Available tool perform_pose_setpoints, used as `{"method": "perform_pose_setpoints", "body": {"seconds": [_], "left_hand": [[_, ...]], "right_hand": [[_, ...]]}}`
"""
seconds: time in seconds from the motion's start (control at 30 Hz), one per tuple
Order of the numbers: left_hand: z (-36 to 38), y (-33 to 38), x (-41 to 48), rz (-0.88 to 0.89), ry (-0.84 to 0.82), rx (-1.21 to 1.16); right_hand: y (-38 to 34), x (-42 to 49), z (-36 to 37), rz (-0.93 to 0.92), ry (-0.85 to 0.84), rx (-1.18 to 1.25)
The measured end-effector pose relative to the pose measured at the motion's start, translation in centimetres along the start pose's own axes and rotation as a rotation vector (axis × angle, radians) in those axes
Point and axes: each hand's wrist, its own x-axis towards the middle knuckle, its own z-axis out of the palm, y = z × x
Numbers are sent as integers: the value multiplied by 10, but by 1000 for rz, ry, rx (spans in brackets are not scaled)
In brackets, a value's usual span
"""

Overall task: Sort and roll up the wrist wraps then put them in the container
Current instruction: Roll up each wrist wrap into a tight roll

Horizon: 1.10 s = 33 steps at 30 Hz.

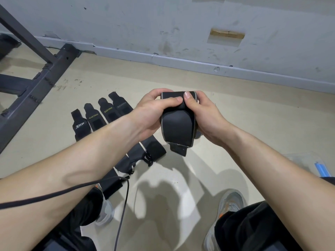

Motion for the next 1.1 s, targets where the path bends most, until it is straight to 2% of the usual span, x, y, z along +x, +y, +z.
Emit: {"method": "perform_pose_setpoints", "body": {"seconds": [0.27, 0.43, 0.57, 0.8, 0.93, 1.0, 1.1], "left_hand": [[2, -3, -3, -34, -26, 127], [3, 4, -5, -10, 43, 101], [1, 12, -2, 10, 109, 51], [-7, 2, 13, 190, 239, 187], [0, -15, 4, 455, 325, 543], [0, -19, 1, 535, 312, 562], [-1, -17, 0, 534, 289, 541]], "right_hand": [[1, -2, -1, -97, -12, -3], [0, -2, -3, 12, -21, 48], [10, -2, -2, -26, -157, -88], [13, 5, -1, -35, -137, -152], [12, 2, 5, -68, -152, -242], [11, 1, 7, -57, -160, -225], [8, -2, 5, 3, -181, -168]]}}
